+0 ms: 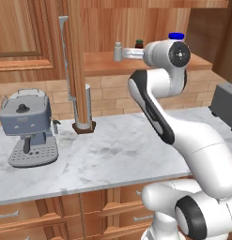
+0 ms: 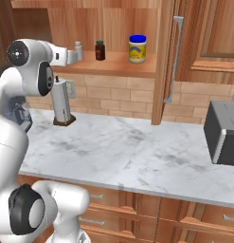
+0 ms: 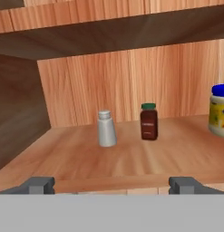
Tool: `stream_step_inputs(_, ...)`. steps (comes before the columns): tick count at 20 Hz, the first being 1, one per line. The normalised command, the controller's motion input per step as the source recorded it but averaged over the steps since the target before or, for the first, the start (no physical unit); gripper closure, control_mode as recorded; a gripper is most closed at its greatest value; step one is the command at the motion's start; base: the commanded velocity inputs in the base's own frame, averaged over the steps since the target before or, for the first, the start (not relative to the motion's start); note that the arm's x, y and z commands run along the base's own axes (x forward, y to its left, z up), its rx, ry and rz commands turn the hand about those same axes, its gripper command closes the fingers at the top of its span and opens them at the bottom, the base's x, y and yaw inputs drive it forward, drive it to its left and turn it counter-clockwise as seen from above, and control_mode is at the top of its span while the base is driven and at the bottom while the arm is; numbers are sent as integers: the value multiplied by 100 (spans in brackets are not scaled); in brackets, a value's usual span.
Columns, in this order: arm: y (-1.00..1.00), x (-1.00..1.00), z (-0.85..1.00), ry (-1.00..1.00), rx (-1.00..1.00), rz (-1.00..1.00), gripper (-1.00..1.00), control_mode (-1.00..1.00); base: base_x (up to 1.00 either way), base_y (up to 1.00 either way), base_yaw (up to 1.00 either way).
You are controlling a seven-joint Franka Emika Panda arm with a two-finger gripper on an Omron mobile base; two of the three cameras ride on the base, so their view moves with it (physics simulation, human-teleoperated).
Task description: Collect the paprika, mayonnaise, and shaker from the cabinet and place them next to the stove.
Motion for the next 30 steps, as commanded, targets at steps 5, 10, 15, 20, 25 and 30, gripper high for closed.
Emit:
stream_step_inputs(5, 0, 30, 0, 1, 0, 1, -100, -100, 0, 0, 0)
stream_step_inputs(10, 6, 33, 1, 1, 0, 0, -100, -100, 0, 0, 0)
stream_step_inputs(15, 19, 32, 0, 3, 0, 0, -100, -100, 0, 0, 0)
stream_step_inputs(20, 13, 37, 0, 6, 0, 0, -100, -100, 0, 0, 0)
stream_step_inputs(25, 1, 41, 0, 7, 0, 0, -100, -100, 0, 0, 0)
stream_step_inputs(30, 3, 42, 0, 8, -1, 0, -100, -100, 0, 0, 0)
